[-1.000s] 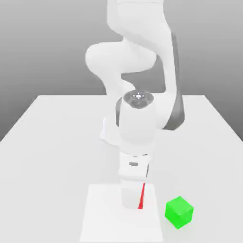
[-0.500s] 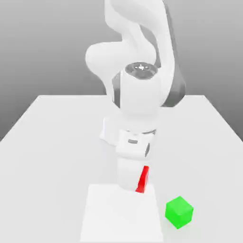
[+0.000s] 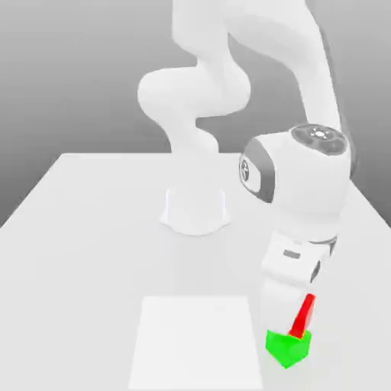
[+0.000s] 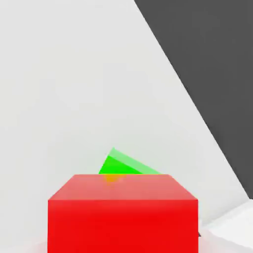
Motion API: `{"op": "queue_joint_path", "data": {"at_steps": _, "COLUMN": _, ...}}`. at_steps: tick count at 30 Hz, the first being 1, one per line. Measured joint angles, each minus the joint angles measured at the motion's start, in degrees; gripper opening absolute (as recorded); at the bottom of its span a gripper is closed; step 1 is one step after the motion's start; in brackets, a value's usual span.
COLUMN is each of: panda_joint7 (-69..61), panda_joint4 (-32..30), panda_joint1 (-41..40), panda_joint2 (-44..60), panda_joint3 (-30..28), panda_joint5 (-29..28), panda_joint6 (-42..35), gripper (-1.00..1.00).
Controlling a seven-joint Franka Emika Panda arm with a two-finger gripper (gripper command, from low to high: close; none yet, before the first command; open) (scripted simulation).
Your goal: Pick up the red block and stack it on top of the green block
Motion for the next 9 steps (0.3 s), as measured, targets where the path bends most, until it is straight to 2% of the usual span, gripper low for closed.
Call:
{"op": "queue_joint_path", "data": {"at_steps": 5, "panda_joint7": 0.09, "panda_joint4": 0.03, "panda_joint1": -0.12, "panda_joint2": 0.00, "panda_joint3": 0.12, "panda_joint5": -0.07, "panda_joint6": 0.03, "gripper": 1.00}}
{"op": "queue_joint_path", "data": {"at_steps": 9, "panda_joint7": -0.28, "panda_joint4": -0.28, "panda_joint1": -0.25, "panda_joint2": -6.92, "panda_joint3": 0.36, "panda_joint5": 0.49, "panda_joint6": -6.54, "gripper": 1.00}}
